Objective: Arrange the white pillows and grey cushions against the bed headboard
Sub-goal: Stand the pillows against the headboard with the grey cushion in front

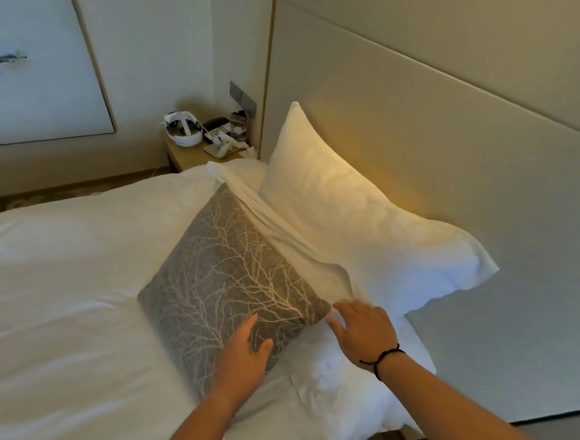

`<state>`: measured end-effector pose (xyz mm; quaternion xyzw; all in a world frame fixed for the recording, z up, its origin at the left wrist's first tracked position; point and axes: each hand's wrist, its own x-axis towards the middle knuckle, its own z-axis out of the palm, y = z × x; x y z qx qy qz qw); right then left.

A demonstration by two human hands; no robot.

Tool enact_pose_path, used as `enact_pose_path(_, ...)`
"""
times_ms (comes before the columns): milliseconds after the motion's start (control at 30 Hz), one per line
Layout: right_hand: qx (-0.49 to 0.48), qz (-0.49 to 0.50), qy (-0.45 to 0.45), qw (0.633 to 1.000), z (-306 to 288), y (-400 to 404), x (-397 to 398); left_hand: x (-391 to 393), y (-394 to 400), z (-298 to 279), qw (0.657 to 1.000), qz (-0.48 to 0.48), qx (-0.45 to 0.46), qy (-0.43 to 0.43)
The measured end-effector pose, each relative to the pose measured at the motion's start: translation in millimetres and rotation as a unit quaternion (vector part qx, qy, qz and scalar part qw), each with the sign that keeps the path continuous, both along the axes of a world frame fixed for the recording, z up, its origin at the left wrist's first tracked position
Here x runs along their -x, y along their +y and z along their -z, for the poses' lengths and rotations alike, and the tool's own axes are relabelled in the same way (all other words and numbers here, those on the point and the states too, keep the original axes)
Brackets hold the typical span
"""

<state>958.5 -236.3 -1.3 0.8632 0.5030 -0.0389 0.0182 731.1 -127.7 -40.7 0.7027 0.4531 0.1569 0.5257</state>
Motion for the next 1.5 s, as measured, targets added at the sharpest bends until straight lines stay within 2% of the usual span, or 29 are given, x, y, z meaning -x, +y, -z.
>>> enact_pose_path(67,0.067,0.013,-0.040,0.997,-4,-8,-11,-2,-7,-4,1.000,0.005,-0.007,-0.006)
enact_pose_path(200,0.160,0.103,-0.123,0.974,-18,-20,-43,-13,-9,-17,0.999,0.016,-0.046,0.004)
enact_pose_path(267,0.177,0.128,-0.116,0.969,-21,-23,-58,-26,-7,-25,0.998,0.008,-0.059,-0.005)
enact_pose_path(400,0.160,0.104,0.001,0.982,-10,-22,-89,-62,2,-41,0.992,-0.005,-0.124,0.006)
enact_pose_path(500,0.169,0.063,0.203,0.962,-1,-16,-115,-94,5,-49,0.978,-0.002,-0.203,0.041)
enact_pose_path(567,0.140,0.037,0.246,0.958,0,-10,-134,-122,7,-51,0.968,0.003,-0.241,0.073)
enact_pose_path(667,0.000,0.017,0.231,0.973,-11,6,-169,-173,10,-53,0.962,0.014,-0.245,0.122)
enact_pose_path(767,-0.124,-0.021,0.165,0.978,-31,27,-216,-224,16,-55,0.961,0.024,-0.234,0.146)
enact_pose_path(867,-0.186,-0.038,0.091,0.978,-46,40,-265,-268,22,-55,0.958,0.032,-0.232,0.165)
enact_pose_path(1000,-0.158,-0.002,0.021,0.987,-44,30,-314,-308,26,-52,0.956,0.040,-0.219,0.189)
enact_pose_path(1200,-0.097,0.097,0.120,0.983,-22,6,-326,-342,25,-53,0.956,0.078,-0.209,0.191)
enact_pose_path(1333,-0.161,0.111,0.104,0.975,-27,1,-321,-363,27,-65,0.952,0.108,-0.224,0.181)
enact_pose_path(1500,-0.214,0.093,0.160,0.959,-41,0,-326,-389,39,-83,0.944,0.139,-0.252,0.160)
